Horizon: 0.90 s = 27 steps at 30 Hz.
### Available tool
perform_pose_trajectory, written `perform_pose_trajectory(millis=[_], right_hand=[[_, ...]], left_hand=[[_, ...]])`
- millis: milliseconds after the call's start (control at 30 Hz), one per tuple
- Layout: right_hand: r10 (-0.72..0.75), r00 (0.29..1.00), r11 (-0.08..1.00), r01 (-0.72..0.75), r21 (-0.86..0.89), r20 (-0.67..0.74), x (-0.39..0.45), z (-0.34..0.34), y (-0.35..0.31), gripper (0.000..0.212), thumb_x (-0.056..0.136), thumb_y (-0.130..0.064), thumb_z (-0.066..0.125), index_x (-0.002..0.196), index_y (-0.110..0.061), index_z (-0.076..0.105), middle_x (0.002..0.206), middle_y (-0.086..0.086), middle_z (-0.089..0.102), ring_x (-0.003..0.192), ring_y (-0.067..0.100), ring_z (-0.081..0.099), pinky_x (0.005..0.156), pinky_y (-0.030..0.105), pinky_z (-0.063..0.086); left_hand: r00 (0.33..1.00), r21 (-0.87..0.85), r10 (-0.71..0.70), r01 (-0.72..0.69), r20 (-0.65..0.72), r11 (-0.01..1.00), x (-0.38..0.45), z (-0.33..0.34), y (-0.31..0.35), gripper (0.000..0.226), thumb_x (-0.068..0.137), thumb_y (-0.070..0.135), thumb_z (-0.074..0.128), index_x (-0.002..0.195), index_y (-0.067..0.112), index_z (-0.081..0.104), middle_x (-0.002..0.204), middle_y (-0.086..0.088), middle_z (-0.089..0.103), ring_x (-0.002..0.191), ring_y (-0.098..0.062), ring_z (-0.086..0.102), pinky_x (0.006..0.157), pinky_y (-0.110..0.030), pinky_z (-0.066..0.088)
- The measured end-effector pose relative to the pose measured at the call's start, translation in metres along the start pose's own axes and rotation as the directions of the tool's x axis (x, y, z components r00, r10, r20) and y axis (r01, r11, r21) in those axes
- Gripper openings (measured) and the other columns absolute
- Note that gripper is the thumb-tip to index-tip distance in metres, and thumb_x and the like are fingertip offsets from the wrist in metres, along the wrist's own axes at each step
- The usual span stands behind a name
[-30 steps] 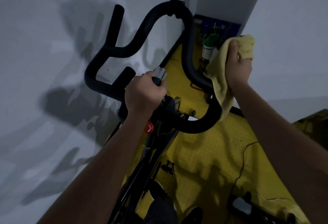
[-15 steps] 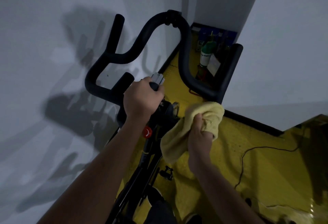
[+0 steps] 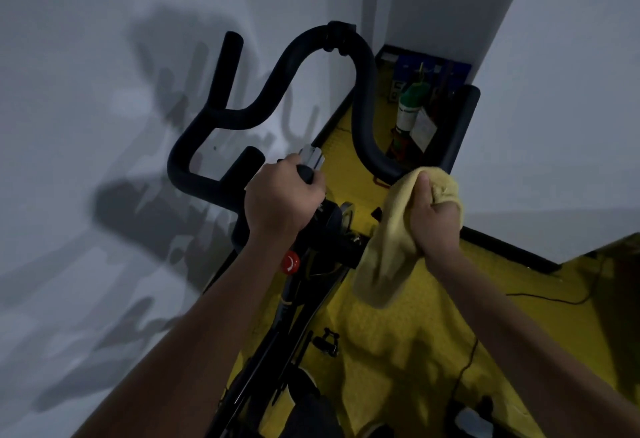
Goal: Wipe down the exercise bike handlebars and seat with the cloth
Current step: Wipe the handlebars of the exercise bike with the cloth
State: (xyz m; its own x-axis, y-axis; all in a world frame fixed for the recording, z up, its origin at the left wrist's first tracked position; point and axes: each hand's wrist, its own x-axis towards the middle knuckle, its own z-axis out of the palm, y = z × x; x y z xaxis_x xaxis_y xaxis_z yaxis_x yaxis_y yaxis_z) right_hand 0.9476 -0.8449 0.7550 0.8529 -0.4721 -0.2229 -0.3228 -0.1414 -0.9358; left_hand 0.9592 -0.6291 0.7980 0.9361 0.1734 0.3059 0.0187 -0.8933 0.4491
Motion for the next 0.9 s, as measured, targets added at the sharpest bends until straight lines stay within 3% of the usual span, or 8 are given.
perform_pose_trajectory(millis=[133, 300, 367, 500, 567, 700, 800, 900], right_hand=[[-0.069, 0.998, 0.997, 0.069, -0.035, 0.004, 0.046, -0.006, -0.031, 0.042, 0.093, -0.058, 0.059, 0.088, -0.017, 0.063, 0.077, -0.004, 0.063, 0.066, 0.008, 0.060, 0.053, 0.019, 0.045], [-0.155, 0.987, 0.985, 0.157, 0.071, -0.041, 0.069, -0.005, -0.044, 0.025, 0.084, -0.052, 0.070, 0.079, -0.031, 0.059, 0.079, -0.012, 0.065, 0.067, -0.004, 0.064, 0.058, 0.017, 0.050], [-0.132, 0.991, 0.985, 0.133, 0.112, -0.015, 0.065, -0.004, -0.043, 0.032, 0.080, -0.062, 0.069, 0.084, -0.031, 0.062, 0.084, -0.010, 0.068, 0.072, -0.001, 0.067, 0.066, 0.022, 0.055], [0.005, 0.999, 0.983, -0.013, 0.181, 0.043, 0.034, -0.005, -0.026, 0.065, 0.077, -0.076, 0.063, 0.117, -0.025, 0.062, 0.107, -0.003, 0.070, 0.097, 0.016, 0.068, 0.090, 0.041, 0.057], [0.099, 0.990, 0.966, -0.119, 0.230, 0.096, 0.003, -0.006, -0.011, 0.064, 0.078, -0.080, 0.058, 0.118, -0.030, 0.060, 0.110, -0.002, 0.069, 0.099, 0.018, 0.067, 0.090, 0.044, 0.056], [0.254, 0.958, 0.896, -0.284, 0.341, 0.130, -0.056, 0.001, 0.019, 0.047, 0.084, -0.070, 0.061, 0.101, -0.027, 0.063, 0.104, -0.001, 0.070, 0.096, 0.017, 0.066, 0.074, 0.032, 0.054], [0.201, 0.974, 0.888, -0.225, 0.401, 0.101, -0.076, 0.009, 0.030, 0.035, 0.090, -0.063, 0.059, 0.113, -0.036, 0.058, 0.112, -0.009, 0.067, 0.104, 0.010, 0.062, 0.081, 0.030, 0.052], [0.149, 0.988, 0.916, -0.152, 0.371, 0.037, -0.062, 0.011, 0.027, 0.045, 0.094, -0.063, 0.053, 0.124, -0.029, 0.059, 0.111, -0.013, 0.066, 0.104, 0.005, 0.060, 0.083, 0.027, 0.050]], left_hand=[[1.000, -0.032, -0.015, 0.015, 0.011, 0.999, 0.000, -0.001, 0.000, 0.031, 0.089, 0.037, 0.060, 0.068, 0.016, 0.051, 0.050, 0.005, 0.046, 0.043, -0.012, 0.045, 0.046, -0.021, 0.028], [1.000, -0.042, -0.004, 0.004, 0.008, 0.999, 0.001, 0.000, 0.000, 0.033, 0.089, 0.035, 0.061, 0.064, 0.017, 0.049, 0.048, 0.005, 0.045, 0.040, -0.013, 0.044, 0.045, -0.020, 0.029], [1.000, -0.029, -0.023, 0.024, 0.010, 0.999, 0.002, 0.000, 0.000, 0.032, 0.088, 0.038, 0.062, 0.064, 0.019, 0.050, 0.048, 0.005, 0.046, 0.042, -0.010, 0.045, 0.045, -0.020, 0.028], [1.000, -0.009, -0.019, 0.019, -0.006, 1.000, -0.001, 0.001, -0.001, 0.031, 0.087, 0.041, 0.061, 0.065, 0.021, 0.052, 0.048, 0.006, 0.047, 0.042, -0.005, 0.044, 0.044, -0.019, 0.027], [1.000, -0.001, -0.008, 0.008, -0.013, 1.000, -0.002, 0.001, -0.002, 0.032, 0.087, 0.042, 0.061, 0.065, 0.021, 0.051, 0.048, 0.007, 0.046, 0.042, -0.005, 0.043, 0.044, -0.019, 0.026], [1.000, -0.008, -0.018, 0.018, -0.006, 1.000, -0.002, 0.001, -0.001, 0.035, 0.086, 0.040, 0.061, 0.063, 0.018, 0.048, 0.048, 0.005, 0.046, 0.041, -0.011, 0.043, 0.045, -0.022, 0.026], [1.000, -0.026, -0.008, 0.008, -0.008, 1.000, -0.004, 0.000, -0.001, 0.036, 0.086, 0.038, 0.061, 0.060, 0.020, 0.044, 0.047, 0.005, 0.044, 0.040, -0.012, 0.042, 0.044, -0.022, 0.026], [1.000, -0.025, 0.013, -0.013, -0.025, 1.000, -0.004, 0.000, -0.001, 0.038, 0.087, 0.035, 0.062, 0.059, 0.024, 0.038, 0.046, 0.008, 0.038, 0.038, -0.009, 0.035, 0.045, -0.021, 0.022]])
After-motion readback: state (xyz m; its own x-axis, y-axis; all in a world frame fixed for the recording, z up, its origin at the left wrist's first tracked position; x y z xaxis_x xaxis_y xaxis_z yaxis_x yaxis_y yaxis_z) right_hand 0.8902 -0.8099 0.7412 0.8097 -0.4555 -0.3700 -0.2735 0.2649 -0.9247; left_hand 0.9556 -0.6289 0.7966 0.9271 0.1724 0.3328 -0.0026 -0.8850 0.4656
